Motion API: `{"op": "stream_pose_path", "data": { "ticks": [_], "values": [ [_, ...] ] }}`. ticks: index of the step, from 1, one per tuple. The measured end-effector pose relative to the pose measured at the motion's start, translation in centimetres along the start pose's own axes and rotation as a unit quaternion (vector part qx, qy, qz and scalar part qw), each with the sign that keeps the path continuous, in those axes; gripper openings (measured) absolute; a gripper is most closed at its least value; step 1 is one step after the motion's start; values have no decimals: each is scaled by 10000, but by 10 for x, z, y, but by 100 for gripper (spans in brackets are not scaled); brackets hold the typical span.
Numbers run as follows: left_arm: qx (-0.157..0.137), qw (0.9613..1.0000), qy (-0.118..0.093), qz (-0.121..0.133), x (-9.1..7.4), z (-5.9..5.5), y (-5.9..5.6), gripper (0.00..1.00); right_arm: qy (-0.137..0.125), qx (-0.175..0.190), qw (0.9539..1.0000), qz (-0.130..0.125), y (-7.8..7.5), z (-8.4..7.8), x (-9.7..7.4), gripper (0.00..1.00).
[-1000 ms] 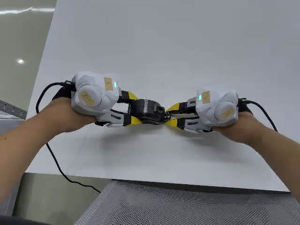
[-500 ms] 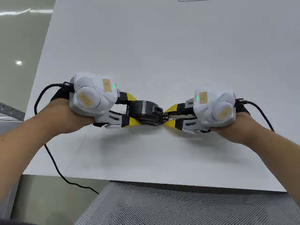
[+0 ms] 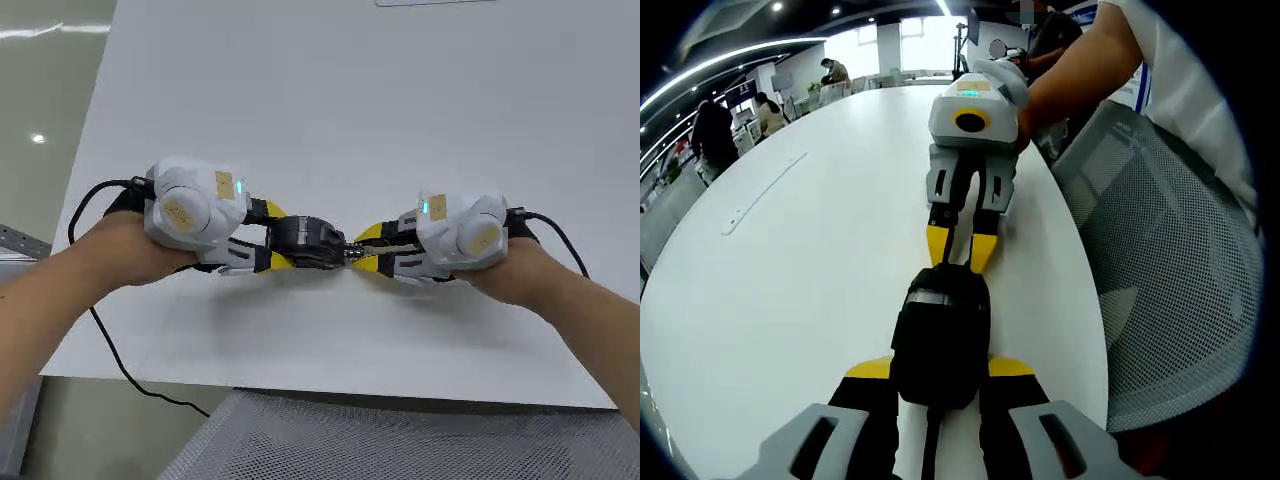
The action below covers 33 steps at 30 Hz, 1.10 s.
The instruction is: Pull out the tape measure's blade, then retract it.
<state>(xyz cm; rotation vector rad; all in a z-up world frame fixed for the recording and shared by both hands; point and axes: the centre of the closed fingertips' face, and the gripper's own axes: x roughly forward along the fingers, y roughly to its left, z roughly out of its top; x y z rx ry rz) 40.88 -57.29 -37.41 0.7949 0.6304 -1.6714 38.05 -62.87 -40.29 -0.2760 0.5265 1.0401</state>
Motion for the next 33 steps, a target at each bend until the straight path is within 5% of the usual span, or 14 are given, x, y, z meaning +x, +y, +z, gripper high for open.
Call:
{"op": "stream_pose_path", "data": {
  "ticks": [33],
  "values": [
    [21,10000,55,12,0,1,-1,28,371,-159,9990,-177,-2,-25,-56,11]
  ]
}}
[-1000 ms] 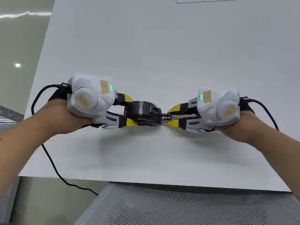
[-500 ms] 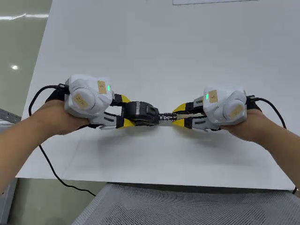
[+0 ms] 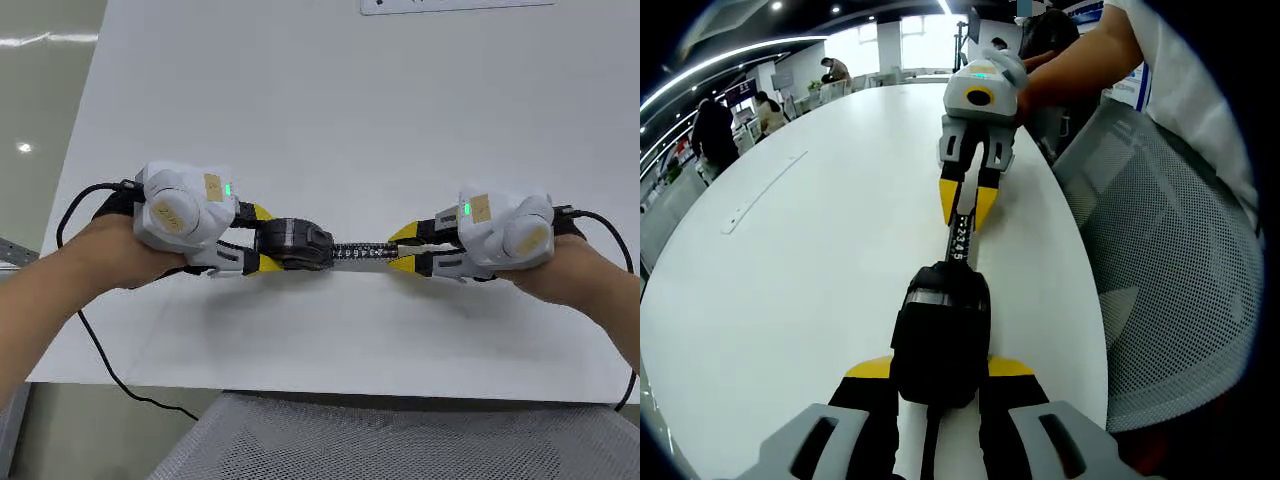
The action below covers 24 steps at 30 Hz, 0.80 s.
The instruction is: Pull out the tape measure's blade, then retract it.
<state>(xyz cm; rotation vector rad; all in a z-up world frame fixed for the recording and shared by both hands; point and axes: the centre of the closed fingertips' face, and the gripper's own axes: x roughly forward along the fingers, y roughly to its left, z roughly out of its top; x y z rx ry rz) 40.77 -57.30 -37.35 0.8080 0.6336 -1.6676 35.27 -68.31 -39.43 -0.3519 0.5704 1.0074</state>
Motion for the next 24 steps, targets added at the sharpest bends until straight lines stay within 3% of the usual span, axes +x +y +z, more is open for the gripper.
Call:
{"op": "stream_pose_path", "data": {
  "ticks": [24],
  "values": [
    [9,10000,9,2,2,2,0,28,326,117,9992,-178,-4,-36,-49,11]
  ]
}}
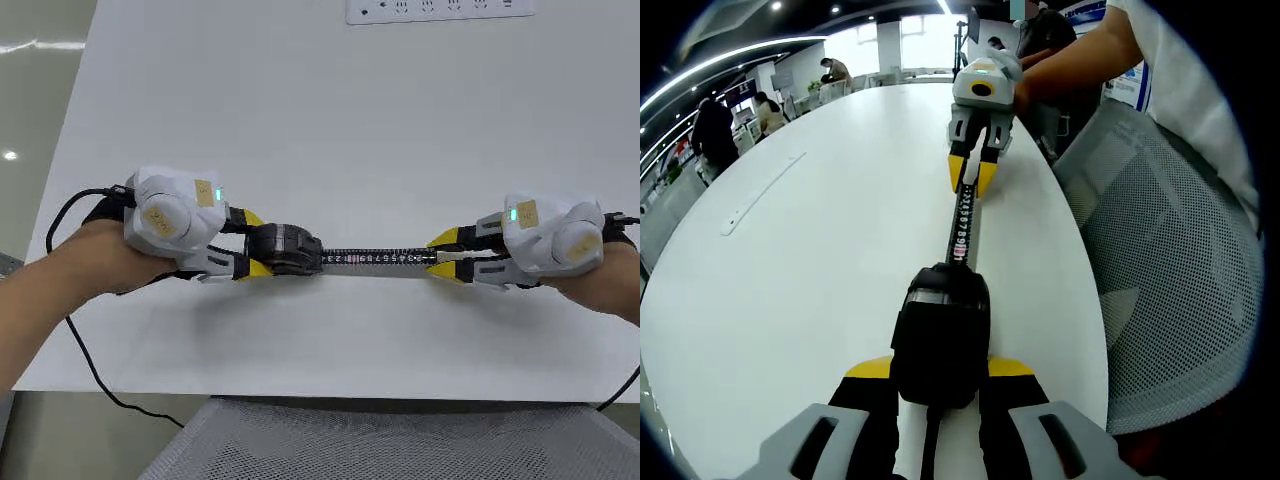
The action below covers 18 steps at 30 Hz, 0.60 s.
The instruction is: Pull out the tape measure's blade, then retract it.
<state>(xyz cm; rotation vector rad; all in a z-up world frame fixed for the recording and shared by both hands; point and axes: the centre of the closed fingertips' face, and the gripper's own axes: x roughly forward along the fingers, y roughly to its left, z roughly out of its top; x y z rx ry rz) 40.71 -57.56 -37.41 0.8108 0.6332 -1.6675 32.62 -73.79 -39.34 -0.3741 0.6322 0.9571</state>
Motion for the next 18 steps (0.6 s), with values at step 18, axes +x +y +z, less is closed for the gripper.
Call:
{"op": "stream_pose_path", "data": {
  "ticks": [18],
  "values": [
    [-20,10000,-1,9,2,2,0,28,239,174,9996,-30,-7,-28,-26,11]
  ]
}}
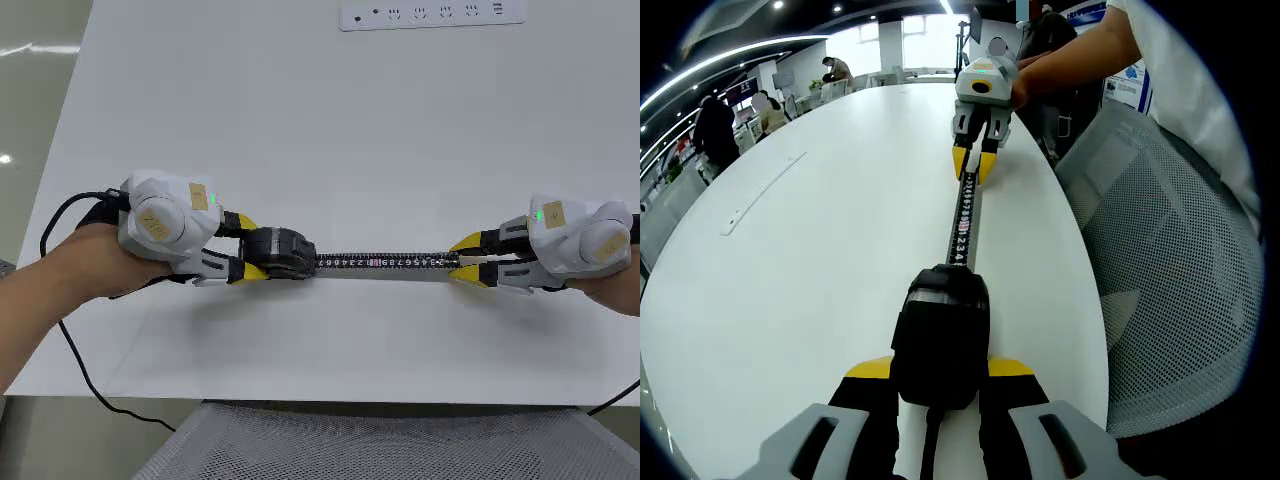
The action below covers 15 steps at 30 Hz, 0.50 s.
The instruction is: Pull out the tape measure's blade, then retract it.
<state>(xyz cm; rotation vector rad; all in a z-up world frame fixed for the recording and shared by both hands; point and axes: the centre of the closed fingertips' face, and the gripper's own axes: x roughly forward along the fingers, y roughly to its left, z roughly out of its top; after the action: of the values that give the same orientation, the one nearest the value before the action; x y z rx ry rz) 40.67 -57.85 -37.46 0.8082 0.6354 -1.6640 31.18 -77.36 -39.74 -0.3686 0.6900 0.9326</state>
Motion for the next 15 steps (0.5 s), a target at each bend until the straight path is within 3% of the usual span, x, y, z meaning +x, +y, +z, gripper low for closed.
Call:
{"op": "stream_pose_path", "data": {
  "ticks": [15],
  "values": [
    [32,10000,18,-8,0,1,-1,28,195,146,9995,-191,-5,-25,-27,11]
  ]
}}
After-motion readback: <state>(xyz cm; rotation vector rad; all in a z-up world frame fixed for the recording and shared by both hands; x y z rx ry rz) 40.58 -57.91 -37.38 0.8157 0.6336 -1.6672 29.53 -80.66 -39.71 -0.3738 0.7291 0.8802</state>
